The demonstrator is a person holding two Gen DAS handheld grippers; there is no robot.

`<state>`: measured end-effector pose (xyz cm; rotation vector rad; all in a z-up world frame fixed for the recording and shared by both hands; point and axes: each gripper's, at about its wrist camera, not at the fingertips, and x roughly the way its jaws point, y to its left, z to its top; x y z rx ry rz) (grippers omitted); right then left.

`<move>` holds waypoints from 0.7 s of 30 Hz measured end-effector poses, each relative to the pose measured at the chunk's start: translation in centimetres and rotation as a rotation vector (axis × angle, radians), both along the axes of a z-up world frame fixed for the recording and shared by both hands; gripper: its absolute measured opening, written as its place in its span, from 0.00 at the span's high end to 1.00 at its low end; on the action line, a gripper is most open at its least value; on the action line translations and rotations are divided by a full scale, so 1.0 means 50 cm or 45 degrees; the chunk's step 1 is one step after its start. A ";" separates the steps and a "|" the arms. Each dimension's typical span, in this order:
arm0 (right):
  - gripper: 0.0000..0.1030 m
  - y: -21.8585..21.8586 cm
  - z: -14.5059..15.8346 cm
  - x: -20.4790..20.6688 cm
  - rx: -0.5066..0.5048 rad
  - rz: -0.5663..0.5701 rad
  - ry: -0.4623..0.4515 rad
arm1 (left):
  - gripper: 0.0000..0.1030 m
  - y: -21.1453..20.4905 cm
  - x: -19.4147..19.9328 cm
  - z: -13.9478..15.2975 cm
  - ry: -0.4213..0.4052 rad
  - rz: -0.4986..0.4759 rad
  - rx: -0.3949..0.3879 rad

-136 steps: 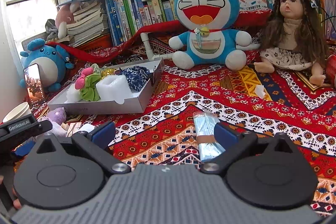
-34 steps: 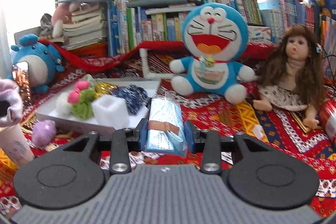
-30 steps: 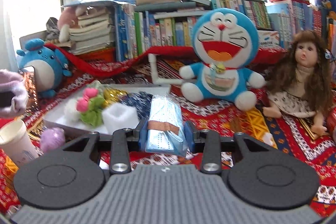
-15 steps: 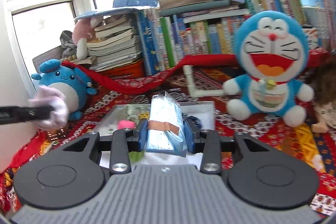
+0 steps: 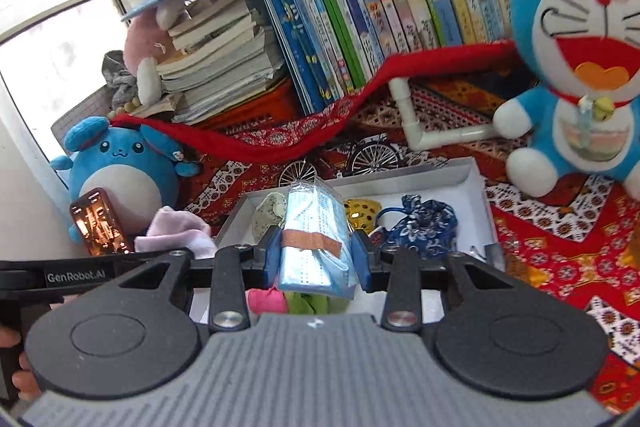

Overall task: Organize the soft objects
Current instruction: 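Carry the lilac sock with the left tool while the right tool carries the packet to the tray, then open the left tool to drop the sock in the tray while the right tool releases the packet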

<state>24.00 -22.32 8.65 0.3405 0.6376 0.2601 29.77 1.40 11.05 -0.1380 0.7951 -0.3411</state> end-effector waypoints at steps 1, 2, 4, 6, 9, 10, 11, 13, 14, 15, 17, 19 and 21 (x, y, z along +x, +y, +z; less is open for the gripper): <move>0.58 0.006 -0.005 0.006 -0.002 0.000 0.011 | 0.78 -0.003 0.007 -0.004 0.006 -0.007 0.011; 0.58 0.012 -0.010 0.013 -0.004 0.003 0.023 | 0.78 -0.007 0.012 -0.006 0.011 -0.013 0.022; 0.58 0.022 -0.017 0.025 -0.015 0.004 0.035 | 0.78 -0.012 0.025 -0.012 0.021 -0.022 0.041; 0.58 0.029 -0.023 0.035 -0.029 0.000 0.042 | 0.78 -0.015 0.035 -0.019 0.028 -0.033 0.053; 0.58 0.034 -0.034 0.047 -0.027 -0.013 0.056 | 0.78 -0.016 0.045 -0.030 0.036 -0.040 0.057; 0.58 0.035 -0.038 0.050 -0.027 -0.015 0.061 | 0.78 -0.015 0.046 -0.034 0.039 -0.044 0.057; 0.58 0.035 -0.042 0.052 -0.027 -0.018 0.065 | 0.78 -0.014 0.049 -0.038 0.044 -0.047 0.059; 0.58 0.035 -0.050 0.057 -0.030 -0.020 0.074 | 0.78 -0.013 0.053 -0.047 0.053 -0.050 0.067; 0.58 0.035 -0.053 0.057 -0.030 -0.021 0.076 | 0.78 -0.013 0.055 -0.051 0.055 -0.050 0.072; 0.58 0.034 -0.055 0.059 -0.031 -0.022 0.077 | 0.78 -0.012 0.056 -0.055 0.057 -0.051 0.075; 0.58 0.034 -0.058 0.060 -0.031 -0.023 0.078 | 0.77 -0.009 0.059 -0.061 0.060 -0.050 0.073; 0.57 0.033 -0.061 0.061 -0.034 -0.023 0.080 | 0.77 -0.007 0.062 -0.065 0.064 -0.049 0.065; 0.57 0.034 -0.065 0.063 -0.036 -0.024 0.083 | 0.77 -0.007 0.064 -0.067 0.063 -0.050 0.062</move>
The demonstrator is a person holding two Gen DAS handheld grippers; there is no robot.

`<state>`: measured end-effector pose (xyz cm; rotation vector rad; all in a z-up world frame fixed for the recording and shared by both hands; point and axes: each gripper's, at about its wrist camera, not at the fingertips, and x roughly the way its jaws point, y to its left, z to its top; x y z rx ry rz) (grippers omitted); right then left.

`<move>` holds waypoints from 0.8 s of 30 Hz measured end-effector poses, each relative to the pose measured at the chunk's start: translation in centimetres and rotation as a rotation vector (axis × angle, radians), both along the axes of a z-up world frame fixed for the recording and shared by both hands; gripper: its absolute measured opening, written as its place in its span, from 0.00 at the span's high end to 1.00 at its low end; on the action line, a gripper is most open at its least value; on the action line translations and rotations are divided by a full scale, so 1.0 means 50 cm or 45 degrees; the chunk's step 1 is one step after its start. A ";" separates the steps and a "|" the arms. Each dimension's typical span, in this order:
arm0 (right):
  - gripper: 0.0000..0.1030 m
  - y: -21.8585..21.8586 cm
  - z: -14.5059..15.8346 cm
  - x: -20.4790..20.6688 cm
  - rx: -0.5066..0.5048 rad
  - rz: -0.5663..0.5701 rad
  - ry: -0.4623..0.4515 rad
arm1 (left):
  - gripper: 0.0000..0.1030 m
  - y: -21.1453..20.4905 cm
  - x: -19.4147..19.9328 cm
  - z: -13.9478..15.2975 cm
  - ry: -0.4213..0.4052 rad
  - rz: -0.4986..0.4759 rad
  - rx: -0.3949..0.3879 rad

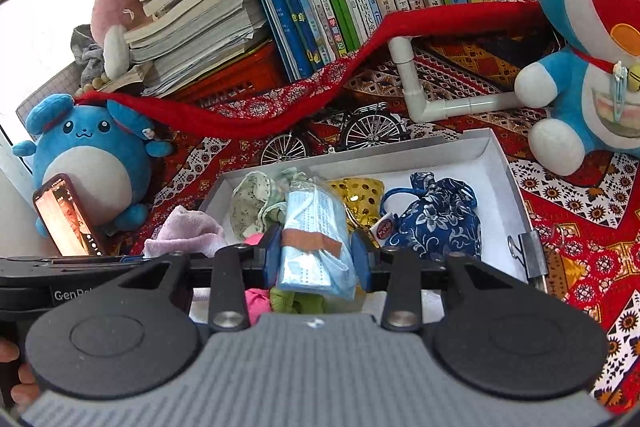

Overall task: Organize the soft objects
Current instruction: 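Open the left tool to drop the sock in the tray while the right tool releases the packet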

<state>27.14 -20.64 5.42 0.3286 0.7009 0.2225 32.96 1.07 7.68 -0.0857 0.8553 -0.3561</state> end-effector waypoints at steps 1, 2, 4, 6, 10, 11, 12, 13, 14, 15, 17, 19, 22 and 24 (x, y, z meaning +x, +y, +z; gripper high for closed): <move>0.57 0.000 -0.002 0.000 -0.001 0.000 0.002 | 0.77 0.000 0.001 0.000 -0.001 0.001 0.001; 0.57 0.000 -0.004 0.000 -0.001 0.000 0.004 | 0.77 -0.001 0.001 -0.001 -0.002 0.000 0.002; 0.56 0.001 -0.007 0.000 -0.003 -0.001 0.008 | 0.77 -0.003 0.002 -0.002 -0.002 -0.003 0.007; 0.55 0.002 -0.009 0.001 -0.007 0.000 0.013 | 0.76 -0.005 0.003 -0.004 -0.004 -0.004 0.016; 0.54 0.001 -0.010 0.001 -0.009 0.002 0.014 | 0.75 -0.008 0.005 -0.005 -0.009 -0.001 0.026; 0.54 0.002 -0.010 0.001 -0.009 0.003 0.014 | 0.74 -0.008 0.005 -0.005 -0.009 0.000 0.027; 0.54 0.002 -0.010 0.001 -0.009 0.002 0.014 | 0.74 -0.008 0.005 -0.005 -0.009 -0.002 0.027; 0.54 0.002 -0.010 0.001 -0.010 0.002 0.013 | 0.74 -0.007 0.005 -0.005 -0.009 -0.002 0.027; 0.54 0.002 -0.010 0.001 -0.011 0.003 0.013 | 0.74 -0.007 0.005 -0.005 -0.008 -0.002 0.026; 0.54 0.002 -0.010 0.000 -0.011 0.004 0.012 | 0.72 -0.008 0.005 -0.005 -0.007 0.000 0.025; 0.39 0.002 -0.008 -0.002 -0.020 -0.001 0.008 | 0.71 -0.007 0.004 -0.003 -0.007 0.003 0.023; 0.37 0.003 -0.005 -0.004 -0.025 0.005 0.007 | 0.68 -0.004 0.002 0.000 -0.006 0.007 0.025; 0.34 0.000 -0.001 -0.010 -0.032 0.012 0.003 | 0.63 0.001 -0.006 0.010 -0.018 0.020 0.032; 0.33 -0.003 0.002 -0.017 -0.033 0.022 0.000 | 0.59 0.006 -0.012 0.019 -0.027 0.025 0.032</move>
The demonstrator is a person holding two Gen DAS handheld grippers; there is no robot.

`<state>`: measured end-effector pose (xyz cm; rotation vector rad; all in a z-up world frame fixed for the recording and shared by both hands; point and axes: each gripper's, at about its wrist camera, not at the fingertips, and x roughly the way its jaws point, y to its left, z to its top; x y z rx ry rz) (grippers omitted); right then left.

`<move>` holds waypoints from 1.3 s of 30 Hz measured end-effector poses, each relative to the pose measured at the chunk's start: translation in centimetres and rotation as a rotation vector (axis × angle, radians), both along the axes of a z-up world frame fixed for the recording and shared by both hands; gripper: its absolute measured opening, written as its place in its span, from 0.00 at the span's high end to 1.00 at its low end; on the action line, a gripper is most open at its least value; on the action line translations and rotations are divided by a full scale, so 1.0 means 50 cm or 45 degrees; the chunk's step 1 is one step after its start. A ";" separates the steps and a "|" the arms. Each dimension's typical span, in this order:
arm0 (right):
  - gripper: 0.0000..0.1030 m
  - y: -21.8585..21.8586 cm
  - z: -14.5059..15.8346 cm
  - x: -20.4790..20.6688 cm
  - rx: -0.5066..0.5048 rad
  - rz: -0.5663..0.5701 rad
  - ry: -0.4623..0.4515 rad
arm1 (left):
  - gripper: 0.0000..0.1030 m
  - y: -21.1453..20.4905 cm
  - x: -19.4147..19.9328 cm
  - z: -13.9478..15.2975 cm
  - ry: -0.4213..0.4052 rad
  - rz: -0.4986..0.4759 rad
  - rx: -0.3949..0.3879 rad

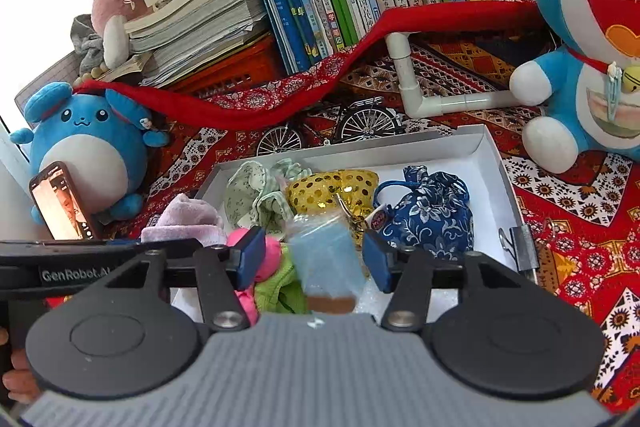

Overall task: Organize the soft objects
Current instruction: 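Open the left tool to drop the sock in the tray while the right tool releases the packet, then move the left tool to the purple plush toy while the right tool approaches the white crumpled paper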

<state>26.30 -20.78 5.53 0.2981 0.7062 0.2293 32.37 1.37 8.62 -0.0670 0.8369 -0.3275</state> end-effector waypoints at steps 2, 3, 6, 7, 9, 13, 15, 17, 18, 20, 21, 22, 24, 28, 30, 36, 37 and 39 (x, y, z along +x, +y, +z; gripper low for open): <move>0.31 -0.002 0.005 -0.008 -0.009 0.010 -0.010 | 0.55 0.005 -0.007 0.009 -0.005 -0.001 -0.001; 0.30 -0.003 0.008 -0.013 -0.017 0.014 -0.018 | 0.54 0.007 -0.011 0.014 -0.008 -0.002 0.000; 0.28 -0.008 0.018 -0.029 -0.041 0.034 -0.038 | 0.49 0.010 -0.028 0.026 -0.012 -0.011 0.007; 0.27 -0.010 0.021 -0.034 -0.045 0.040 -0.044 | 0.49 0.011 -0.034 0.030 -0.012 -0.017 0.009; 0.25 -0.015 0.028 -0.048 -0.054 0.057 -0.051 | 0.48 0.013 -0.047 0.035 0.000 -0.029 0.016; 0.20 -0.025 0.040 -0.069 -0.080 0.108 -0.023 | 0.46 0.019 -0.066 0.043 0.064 -0.045 0.001; 0.18 -0.028 0.045 -0.080 -0.101 0.161 0.007 | 0.44 0.023 -0.072 0.046 0.103 -0.058 -0.016; 0.16 -0.028 0.050 -0.093 -0.135 0.206 0.029 | 0.43 0.025 -0.075 0.047 0.142 -0.075 -0.025; 0.16 -0.028 0.051 -0.099 -0.158 0.228 0.044 | 0.43 0.024 -0.077 0.046 0.166 -0.086 -0.024; 0.14 -0.027 0.049 -0.109 -0.202 0.272 0.089 | 0.43 0.018 -0.078 0.041 0.219 -0.102 0.000; 0.14 -0.025 0.047 -0.114 -0.223 0.290 0.114 | 0.43 0.014 -0.079 0.037 0.252 -0.109 0.016; 0.14 -0.023 0.042 -0.118 -0.248 0.307 0.143 | 0.43 0.010 -0.081 0.034 0.281 -0.115 0.025; 0.14 -0.019 0.031 -0.125 -0.285 0.331 0.184 | 0.43 0.003 -0.084 0.028 0.330 -0.130 0.030; 0.14 -0.015 0.007 -0.136 -0.336 0.369 0.236 | 0.43 -0.010 -0.086 0.017 0.399 -0.133 0.057; 0.14 -0.017 -0.005 -0.135 -0.334 0.376 0.273 | 0.43 -0.017 -0.082 0.009 0.435 -0.123 0.080; 0.14 -0.028 -0.029 -0.137 -0.333 0.396 0.358 | 0.43 -0.033 -0.068 -0.021 0.546 -0.124 0.117; 0.14 -0.030 -0.031 -0.137 -0.330 0.397 0.368 | 0.43 -0.036 -0.066 -0.026 0.561 -0.125 0.127; 0.14 -0.034 -0.034 -0.136 -0.316 0.398 0.380 | 0.43 -0.042 -0.061 -0.036 0.587 -0.112 0.152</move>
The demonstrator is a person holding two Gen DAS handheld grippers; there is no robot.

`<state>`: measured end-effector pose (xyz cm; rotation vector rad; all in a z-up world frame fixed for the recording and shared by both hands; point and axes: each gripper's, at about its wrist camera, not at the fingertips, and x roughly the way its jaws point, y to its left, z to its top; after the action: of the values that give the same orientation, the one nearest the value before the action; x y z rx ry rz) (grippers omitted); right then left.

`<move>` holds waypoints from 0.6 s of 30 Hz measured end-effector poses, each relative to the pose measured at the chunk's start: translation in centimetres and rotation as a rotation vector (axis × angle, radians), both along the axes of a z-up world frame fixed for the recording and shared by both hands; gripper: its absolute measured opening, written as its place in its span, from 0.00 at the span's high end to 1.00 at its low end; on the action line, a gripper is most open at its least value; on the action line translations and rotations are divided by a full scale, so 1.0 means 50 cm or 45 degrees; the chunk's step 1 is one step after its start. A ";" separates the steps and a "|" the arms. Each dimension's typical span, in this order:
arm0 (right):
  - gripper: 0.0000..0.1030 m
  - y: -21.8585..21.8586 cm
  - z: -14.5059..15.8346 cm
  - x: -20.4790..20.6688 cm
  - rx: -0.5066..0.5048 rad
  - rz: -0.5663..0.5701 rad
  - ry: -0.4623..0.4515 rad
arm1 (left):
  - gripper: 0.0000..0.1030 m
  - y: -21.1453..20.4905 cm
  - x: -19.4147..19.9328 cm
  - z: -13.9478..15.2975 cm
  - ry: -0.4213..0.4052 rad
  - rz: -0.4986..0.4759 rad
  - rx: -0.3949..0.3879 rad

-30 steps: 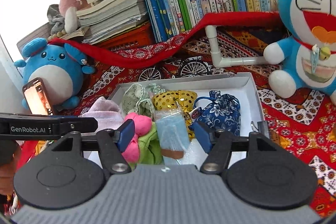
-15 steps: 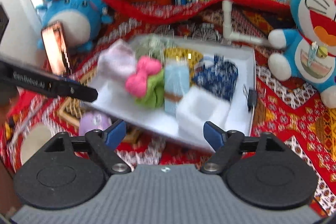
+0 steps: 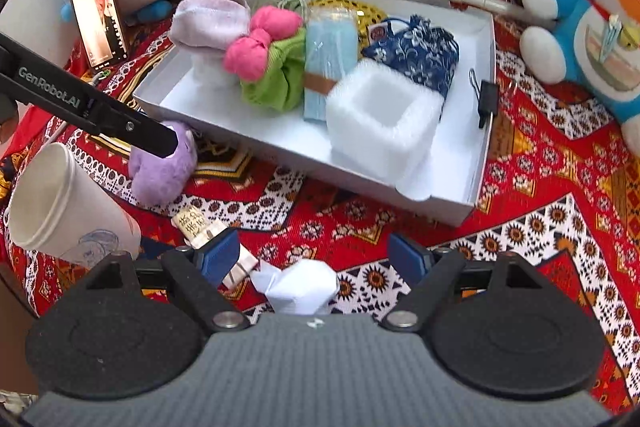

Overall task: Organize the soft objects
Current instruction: 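Move the left tool to the purple plush toy while the right tool approaches the white crumpled paper, then close the left tool on the purple plush toy while the right tool grasps the white paper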

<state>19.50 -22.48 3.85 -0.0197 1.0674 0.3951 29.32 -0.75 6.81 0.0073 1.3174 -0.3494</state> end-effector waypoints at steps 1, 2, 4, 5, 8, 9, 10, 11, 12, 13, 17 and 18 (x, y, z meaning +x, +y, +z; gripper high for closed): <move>0.14 -0.003 -0.002 0.000 0.009 -0.008 0.007 | 0.43 -0.002 0.002 -0.004 0.009 0.009 0.016; 0.14 -0.004 -0.003 -0.001 0.016 -0.015 0.012 | 0.43 -0.004 0.003 -0.007 0.012 0.015 0.027; 0.15 -0.007 -0.008 -0.001 0.029 -0.025 0.033 | 0.42 -0.007 0.005 -0.009 0.015 0.020 0.036; 0.15 -0.006 -0.011 -0.002 0.032 -0.026 0.037 | 0.42 -0.007 0.006 -0.010 0.019 0.024 0.036; 0.16 -0.003 -0.018 -0.004 0.027 -0.023 0.047 | 0.41 -0.006 0.007 -0.009 0.027 0.032 0.040; 0.17 -0.002 -0.020 -0.004 0.026 -0.023 0.051 | 0.41 -0.005 0.006 -0.009 0.028 0.035 0.042; 0.18 -0.001 -0.021 -0.004 0.025 -0.024 0.055 | 0.41 -0.004 0.006 -0.009 0.031 0.039 0.044; 0.18 -0.001 -0.023 -0.004 0.024 -0.026 0.057 | 0.41 -0.002 0.006 -0.009 0.036 0.043 0.046; 0.18 -0.001 -0.024 -0.004 0.023 -0.028 0.057 | 0.41 -0.001 0.006 -0.008 0.045 0.048 0.047; 0.18 -0.001 -0.024 -0.004 0.024 -0.029 0.057 | 0.41 0.001 0.006 -0.008 0.055 0.053 0.046; 0.20 -0.003 -0.022 -0.004 0.027 -0.033 0.055 | 0.41 0.005 0.003 -0.011 0.096 0.066 0.048; 0.21 -0.004 -0.022 -0.005 0.028 -0.034 0.056 | 0.41 0.006 0.002 -0.012 0.098 0.069 0.047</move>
<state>19.26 -22.66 2.75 0.0226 1.1052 0.3846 29.43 -0.47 6.20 -0.0107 1.3976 -0.2819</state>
